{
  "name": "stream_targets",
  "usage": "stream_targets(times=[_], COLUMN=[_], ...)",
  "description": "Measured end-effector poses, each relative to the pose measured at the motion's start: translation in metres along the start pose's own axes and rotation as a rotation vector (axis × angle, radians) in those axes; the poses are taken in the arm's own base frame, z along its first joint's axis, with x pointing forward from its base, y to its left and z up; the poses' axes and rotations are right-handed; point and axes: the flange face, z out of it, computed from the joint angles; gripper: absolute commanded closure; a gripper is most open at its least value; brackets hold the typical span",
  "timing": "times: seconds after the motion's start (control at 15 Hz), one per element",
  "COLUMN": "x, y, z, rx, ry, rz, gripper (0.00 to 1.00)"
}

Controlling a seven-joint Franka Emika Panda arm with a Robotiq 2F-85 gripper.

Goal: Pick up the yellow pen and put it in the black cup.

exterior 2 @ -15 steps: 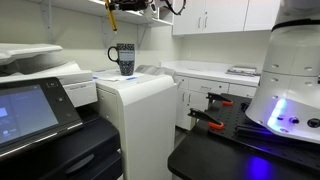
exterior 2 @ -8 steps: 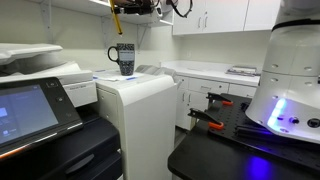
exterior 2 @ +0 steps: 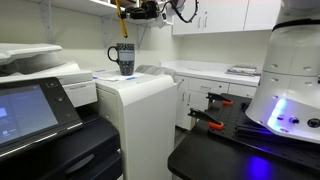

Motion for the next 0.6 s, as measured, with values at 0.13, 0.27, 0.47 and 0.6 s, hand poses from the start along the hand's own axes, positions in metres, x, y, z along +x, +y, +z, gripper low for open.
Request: stream_targets(times=[0.13,0.27,0.47,0.6], x=[-0.0006,-0.0009,-0.0009,-0.0002], y=[0.0,0.0,0.0,0.0002], z=[0.0009,0.0011,0.0011,0.0011], rx=[-0.001,-0.002,-0.002,-0.002], ry=[-0.001,-0.001,-0.001,-0.001], rz=[-0.002,-0.003,-0.003,0.001], gripper=[0.78,0.78,0.95,0.95])
